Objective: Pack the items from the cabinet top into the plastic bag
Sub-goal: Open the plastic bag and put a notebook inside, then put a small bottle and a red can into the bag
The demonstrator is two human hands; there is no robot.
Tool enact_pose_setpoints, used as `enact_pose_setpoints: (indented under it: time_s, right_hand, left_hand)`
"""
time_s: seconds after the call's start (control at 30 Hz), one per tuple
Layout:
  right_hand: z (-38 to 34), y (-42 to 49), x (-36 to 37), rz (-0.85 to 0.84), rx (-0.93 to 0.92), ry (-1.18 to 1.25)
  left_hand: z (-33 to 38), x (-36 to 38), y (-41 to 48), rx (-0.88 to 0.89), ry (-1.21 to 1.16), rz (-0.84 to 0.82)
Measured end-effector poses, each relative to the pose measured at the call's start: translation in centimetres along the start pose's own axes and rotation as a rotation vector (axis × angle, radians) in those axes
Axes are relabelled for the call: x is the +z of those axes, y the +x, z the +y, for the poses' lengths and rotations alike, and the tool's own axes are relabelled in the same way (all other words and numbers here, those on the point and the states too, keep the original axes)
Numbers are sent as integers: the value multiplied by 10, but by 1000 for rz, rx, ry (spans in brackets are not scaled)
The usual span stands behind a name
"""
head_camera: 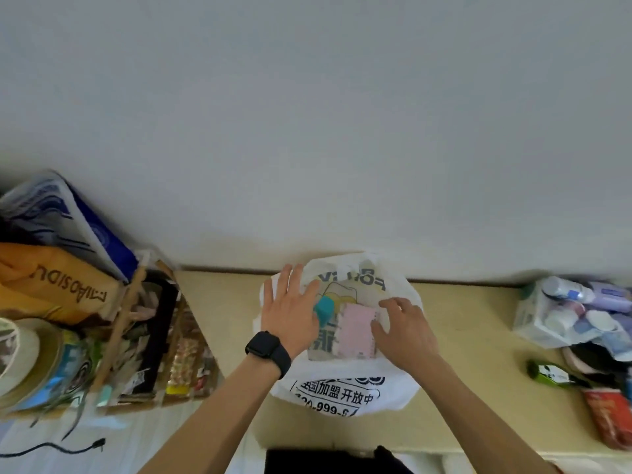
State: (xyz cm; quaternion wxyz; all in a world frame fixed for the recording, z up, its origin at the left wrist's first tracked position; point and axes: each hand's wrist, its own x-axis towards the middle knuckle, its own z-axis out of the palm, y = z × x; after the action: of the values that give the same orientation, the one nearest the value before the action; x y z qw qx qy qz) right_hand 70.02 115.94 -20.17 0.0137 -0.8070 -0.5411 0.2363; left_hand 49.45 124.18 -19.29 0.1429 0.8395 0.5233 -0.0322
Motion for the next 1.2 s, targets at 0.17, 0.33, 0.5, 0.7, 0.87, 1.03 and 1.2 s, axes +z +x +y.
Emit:
enact_pose_setpoints:
  time_s: [0.17, 0.33, 0.5, 0.7, 0.87, 1.03, 1.2]
  right_hand:
    - [40, -56, -20, 528, -62, 358]
    - [126, -97, -23, 700, 144, 429]
    - [228, -131, -8, 639, 403, 459]
    - [348, -147, 28, 437, 645, 441]
    - [437, -132, 35, 352, 781, 334]
    - [494, -98, 29, 296, 815, 287]
    - [498, -84, 44, 261, 728, 165]
  left_hand:
    - [82, -12, 20, 192, -77, 49]
    - [187, 4, 41, 402, -112, 38]
    - [292, 45, 44, 558, -45, -130]
    - [386, 123, 48, 675, 203, -402]
    - [451, 179, 67, 704, 312, -529]
    - [507, 224, 92, 737, 344, -533]
    - [512, 254, 97, 846, 478, -346]
